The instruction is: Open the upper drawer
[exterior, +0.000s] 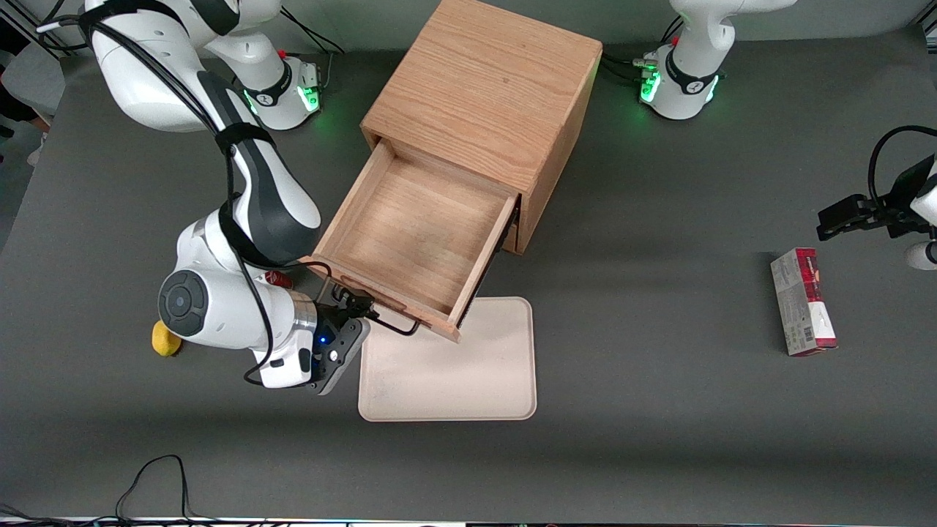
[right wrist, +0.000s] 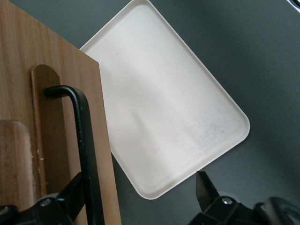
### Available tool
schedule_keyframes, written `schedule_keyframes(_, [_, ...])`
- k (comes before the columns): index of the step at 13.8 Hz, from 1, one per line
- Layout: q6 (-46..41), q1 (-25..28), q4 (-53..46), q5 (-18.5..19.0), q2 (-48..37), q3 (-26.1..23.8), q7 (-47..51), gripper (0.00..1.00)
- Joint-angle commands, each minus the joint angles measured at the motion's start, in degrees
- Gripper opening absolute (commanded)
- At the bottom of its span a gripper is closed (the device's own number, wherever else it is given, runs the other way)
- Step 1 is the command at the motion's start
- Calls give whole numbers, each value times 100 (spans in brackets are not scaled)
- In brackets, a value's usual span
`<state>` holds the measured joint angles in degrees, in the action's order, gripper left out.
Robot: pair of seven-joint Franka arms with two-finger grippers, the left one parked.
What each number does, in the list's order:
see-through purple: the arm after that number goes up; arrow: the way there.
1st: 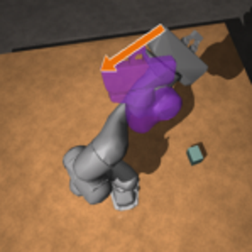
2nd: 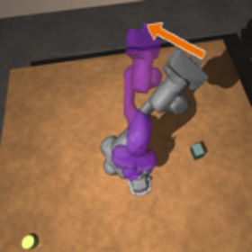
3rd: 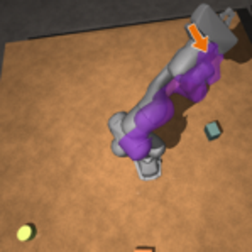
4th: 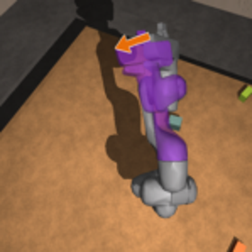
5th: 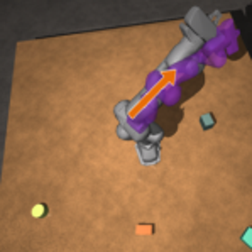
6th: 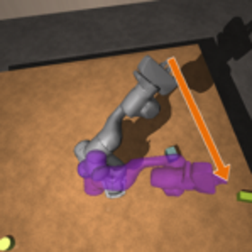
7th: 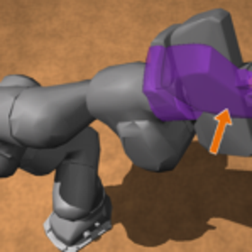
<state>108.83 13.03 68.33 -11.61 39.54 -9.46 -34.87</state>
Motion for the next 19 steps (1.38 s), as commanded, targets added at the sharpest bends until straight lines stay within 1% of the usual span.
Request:
schedule_keyframes(1, [112,-64,-232,45,116,-55,-20,100])
schedule_keyframes(6, [-107,-64,-302,10,71,-73,-20,100])
schedule_keyframes(13, [-854,-73,-653,-8,45,-82,-47,100])
schedule_keyframes(17, [-1775,-108,-1014,44,-130,-12,-20,100])
schedule_keyframes(19, [-2067,-387,-988,71,-393,-38,50,100])
